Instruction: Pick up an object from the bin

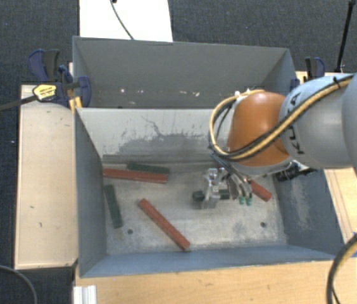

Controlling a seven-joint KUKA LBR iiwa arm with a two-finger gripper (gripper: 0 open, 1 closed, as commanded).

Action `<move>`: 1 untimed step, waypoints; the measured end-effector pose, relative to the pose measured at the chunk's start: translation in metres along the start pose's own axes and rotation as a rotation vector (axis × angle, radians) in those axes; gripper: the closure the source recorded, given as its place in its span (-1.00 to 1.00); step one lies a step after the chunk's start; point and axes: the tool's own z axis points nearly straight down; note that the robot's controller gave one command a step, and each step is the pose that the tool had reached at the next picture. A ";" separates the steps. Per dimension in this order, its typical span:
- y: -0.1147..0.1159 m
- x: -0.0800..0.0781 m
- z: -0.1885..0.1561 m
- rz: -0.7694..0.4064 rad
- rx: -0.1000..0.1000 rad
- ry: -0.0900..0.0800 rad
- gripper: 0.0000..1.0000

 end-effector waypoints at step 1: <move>0.014 0.001 -0.165 -0.050 0.000 -0.013 1.00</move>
Offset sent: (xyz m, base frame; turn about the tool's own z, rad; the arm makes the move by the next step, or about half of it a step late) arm -0.0028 0.0133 0.1600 -0.0553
